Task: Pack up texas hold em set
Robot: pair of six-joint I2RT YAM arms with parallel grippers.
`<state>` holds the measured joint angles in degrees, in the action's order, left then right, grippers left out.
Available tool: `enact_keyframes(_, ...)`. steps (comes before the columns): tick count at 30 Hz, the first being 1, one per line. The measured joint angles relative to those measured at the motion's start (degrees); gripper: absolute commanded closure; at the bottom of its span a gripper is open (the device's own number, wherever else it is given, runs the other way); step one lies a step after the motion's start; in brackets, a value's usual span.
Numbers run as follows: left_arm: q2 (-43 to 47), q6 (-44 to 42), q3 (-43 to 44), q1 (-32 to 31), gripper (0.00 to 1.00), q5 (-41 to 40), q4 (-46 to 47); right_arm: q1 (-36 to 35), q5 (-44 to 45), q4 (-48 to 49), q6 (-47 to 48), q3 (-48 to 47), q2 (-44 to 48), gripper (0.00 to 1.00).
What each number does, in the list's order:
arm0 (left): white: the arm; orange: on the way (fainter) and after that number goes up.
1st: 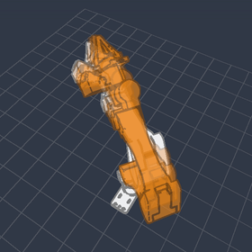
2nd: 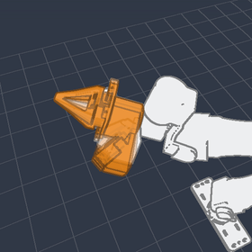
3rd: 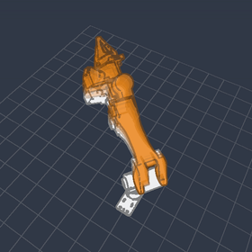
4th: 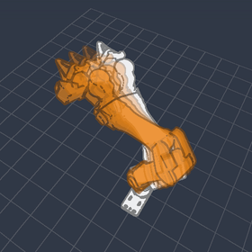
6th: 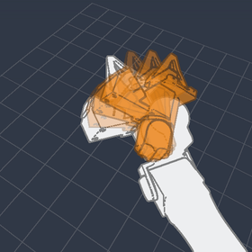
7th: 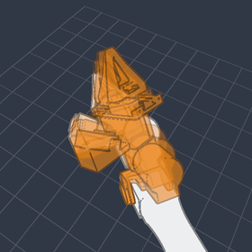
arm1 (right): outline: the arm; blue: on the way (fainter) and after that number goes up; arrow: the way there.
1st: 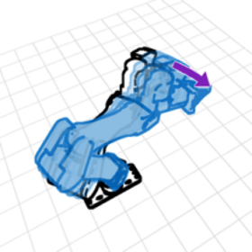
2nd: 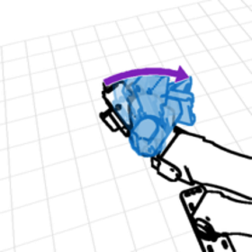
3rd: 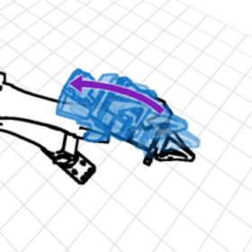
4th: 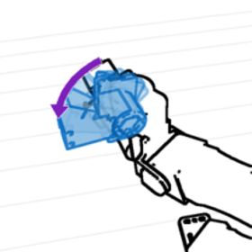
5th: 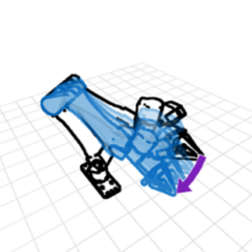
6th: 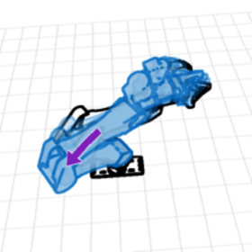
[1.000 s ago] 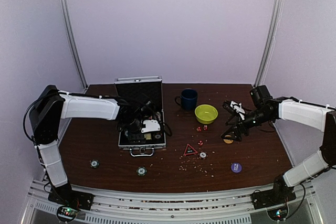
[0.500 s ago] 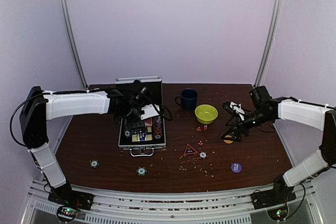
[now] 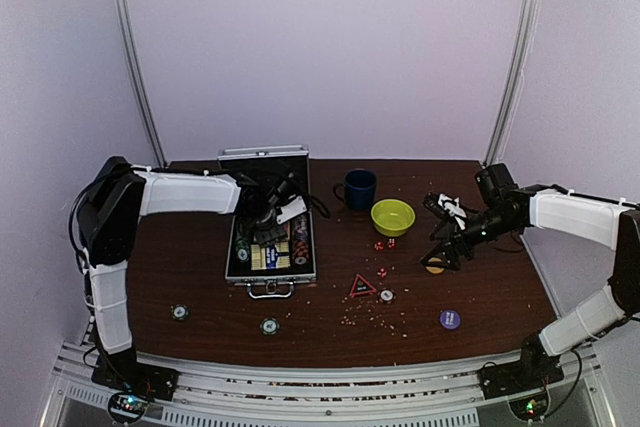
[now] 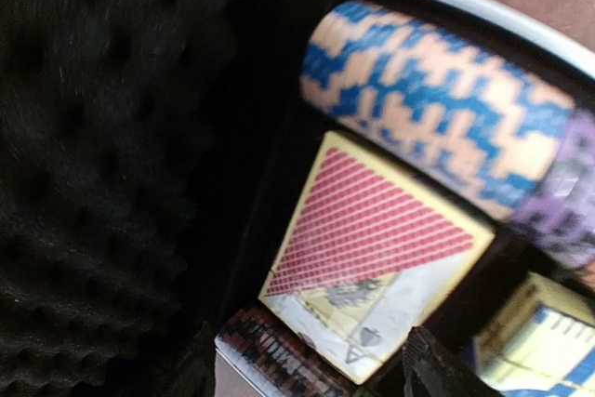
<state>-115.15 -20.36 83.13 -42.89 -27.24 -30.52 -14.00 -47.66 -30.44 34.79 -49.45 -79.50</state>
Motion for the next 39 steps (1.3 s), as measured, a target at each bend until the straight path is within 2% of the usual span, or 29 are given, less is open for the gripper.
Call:
enact_keyframes(9,-0.7,1.1,0.8,0.8,0.36,2.2,-3.2,0.0,0.1,0.0,0.0,0.0,0.0,0.03)
enact_keyframes(17,-0.7,1.6,-0.3,0.2,0.36,4.4,-4.3,0.0,0.1,0.0,0.0,0.0,0.0,0.03)
enact_keyframes(26,-0.7,3.1,-0.9,-0.3,0.36,3.1,-4.2,0.0,0.1,0.0,0.9,0.0,0.0,0.03)
enact_keyframes(33,0.9,4.1,0.5,-0.3,0.34,1.7,-6.6,0.0,0.1,-0.2,0.8,-0.1,0.0,0.07)
enact_keyframes(35,3.5,4.5,1.0,-0.3,0.31,1.7,-7.3,-0.3,0.2,-0.8,0.6,-0.9,0.0,0.08)
enact_keyframes(36,5.1,4.7,1.3,-0.3,0.07,1.7,-7.4,-0.6,0.6,-1.1,0.5,-1.7,0.0,0.08)
enact_keyframes(37,6.8,4.9,1.8,-0.3,0.03,1.7,-7.5,-1.0,1.1,-1.4,0.6,-2.4,0.0,0.09)
enact_keyframes(39,10.2,5.2,2.5,-0.3,0.02,2.0,-7.2,-2.6,2.4,-2.1,0.7,-4.5,-0.2,0.09)
